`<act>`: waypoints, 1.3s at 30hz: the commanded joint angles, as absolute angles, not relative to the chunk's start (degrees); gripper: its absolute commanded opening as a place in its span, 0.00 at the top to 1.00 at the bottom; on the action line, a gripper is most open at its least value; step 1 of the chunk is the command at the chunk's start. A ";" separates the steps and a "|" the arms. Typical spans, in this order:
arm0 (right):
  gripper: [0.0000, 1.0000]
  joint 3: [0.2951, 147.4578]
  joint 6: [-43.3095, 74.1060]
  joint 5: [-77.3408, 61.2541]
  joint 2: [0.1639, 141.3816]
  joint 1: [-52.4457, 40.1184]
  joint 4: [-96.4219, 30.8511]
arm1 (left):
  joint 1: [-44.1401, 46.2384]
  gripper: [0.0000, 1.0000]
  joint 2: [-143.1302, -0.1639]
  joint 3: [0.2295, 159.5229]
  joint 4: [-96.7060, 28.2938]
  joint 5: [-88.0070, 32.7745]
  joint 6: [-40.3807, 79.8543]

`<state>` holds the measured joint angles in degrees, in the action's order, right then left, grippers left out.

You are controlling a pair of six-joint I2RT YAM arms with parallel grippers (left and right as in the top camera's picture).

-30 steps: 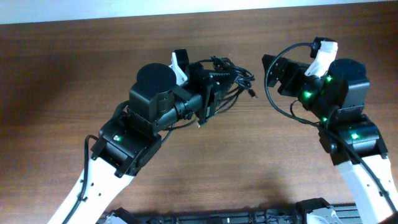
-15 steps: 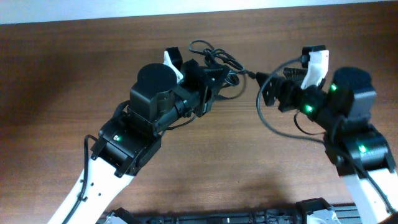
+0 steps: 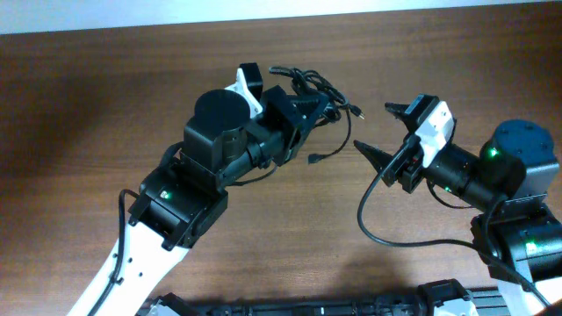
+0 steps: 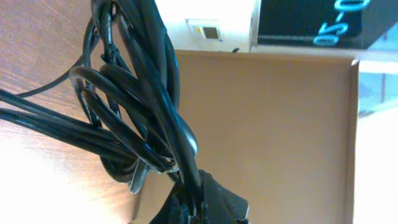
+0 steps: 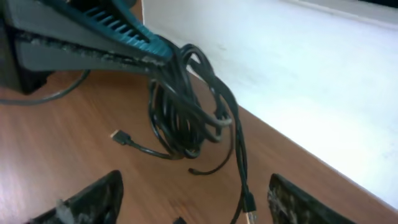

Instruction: Untangle cables

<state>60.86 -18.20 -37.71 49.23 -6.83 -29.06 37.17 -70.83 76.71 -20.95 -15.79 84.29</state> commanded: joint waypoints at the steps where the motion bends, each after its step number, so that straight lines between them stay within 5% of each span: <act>1: 0.35 61.08 -22.72 -42.17 49.12 -6.72 -28.12 | 37.47 1.00 -70.17 77.41 -20.40 -18.28 78.02; 21: 0.40 61.08 -26.79 -49.91 50.81 -6.74 -27.18 | 43.59 1.00 -70.17 77.41 -17.39 -18.26 70.43; 23: 0.46 61.08 -26.79 -49.54 51.09 -6.74 -27.09 | 44.27 1.00 -70.17 77.41 -17.12 -18.24 69.73; 29: 0.93 61.08 -26.79 -49.08 51.53 -6.74 -26.79 | 44.31 1.00 -70.17 77.41 -17.19 -16.49 69.71; 32: 0.96 61.08 -26.79 -49.06 51.53 -6.72 -26.79 | 44.31 1.00 -70.17 77.41 -17.17 -16.51 69.71; 35: 0.96 61.08 -26.74 -48.14 51.53 -6.68 -26.79 | 44.31 0.81 -70.17 77.41 -17.21 -14.98 69.69; 39: 0.96 61.08 -20.03 -39.27 51.53 -6.68 -25.91 | 44.10 0.36 -70.17 77.41 -17.23 -11.70 67.02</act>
